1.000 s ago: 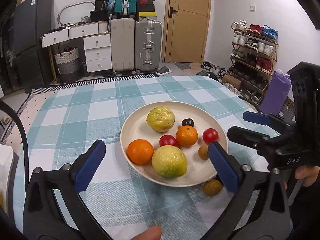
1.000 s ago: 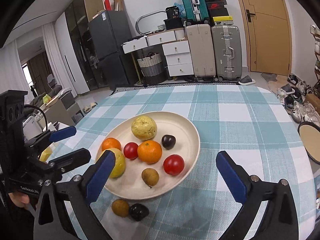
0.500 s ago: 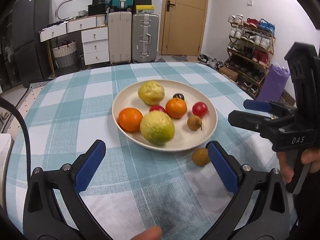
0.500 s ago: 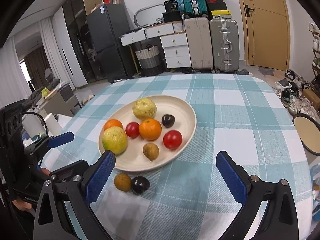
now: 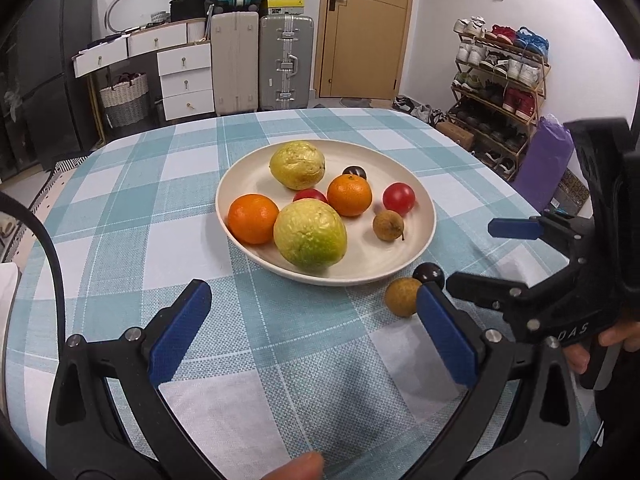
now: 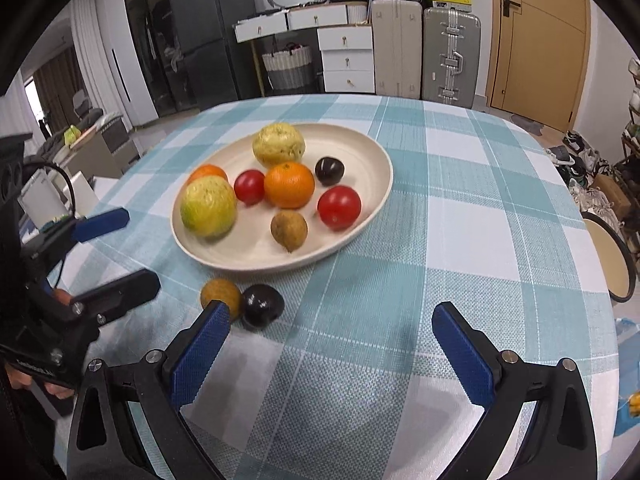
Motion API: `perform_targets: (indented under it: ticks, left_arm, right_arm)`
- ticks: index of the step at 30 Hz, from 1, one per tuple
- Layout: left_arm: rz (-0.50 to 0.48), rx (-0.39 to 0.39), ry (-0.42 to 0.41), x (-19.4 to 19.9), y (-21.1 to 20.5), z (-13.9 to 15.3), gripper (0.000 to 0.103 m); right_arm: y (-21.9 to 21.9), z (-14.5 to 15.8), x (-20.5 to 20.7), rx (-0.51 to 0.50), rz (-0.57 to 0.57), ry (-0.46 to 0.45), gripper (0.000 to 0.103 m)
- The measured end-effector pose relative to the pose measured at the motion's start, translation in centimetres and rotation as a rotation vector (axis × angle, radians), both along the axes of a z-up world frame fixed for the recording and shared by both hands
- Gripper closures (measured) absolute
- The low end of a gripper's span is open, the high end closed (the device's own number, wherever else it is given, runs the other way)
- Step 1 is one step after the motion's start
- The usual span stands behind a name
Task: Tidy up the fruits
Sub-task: 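Withdraw both grippers toward the remaining brown fruit and dark plum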
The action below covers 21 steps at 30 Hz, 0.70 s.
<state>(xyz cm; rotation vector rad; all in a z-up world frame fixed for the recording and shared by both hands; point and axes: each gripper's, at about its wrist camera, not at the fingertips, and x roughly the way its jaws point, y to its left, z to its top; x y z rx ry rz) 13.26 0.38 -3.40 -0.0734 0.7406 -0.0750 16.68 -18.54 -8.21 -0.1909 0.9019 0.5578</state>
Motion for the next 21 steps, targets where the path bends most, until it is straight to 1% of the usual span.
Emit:
perform_targets:
  ticks: [3,8,10,21]
  left_arm:
    - [0.006,-0.013,0.010,0.2,0.3,-0.2,0.001]
    - [0.014,-0.040,0.012,0.2,0.8,-0.2,0.001]
    - [0.021,-0.039,0.013,0.3,1.0,-0.2,0.001]
    - [0.037,-0.053,0.018,0.4,1.5,-0.3,0.001]
  right_arm:
    - [0.4,-0.8,0.2,-0.029,0.003,0.021,0.000]
    - [1.1,-1.1,0.3,-0.071,0.005,0.023,0.000]
    - [1.6,-1.2,0.3,-0.092,0.008,0.024,0.000]
    - [3.9,-1.9,0.1,-0.140,0.067,0.030,0.000]
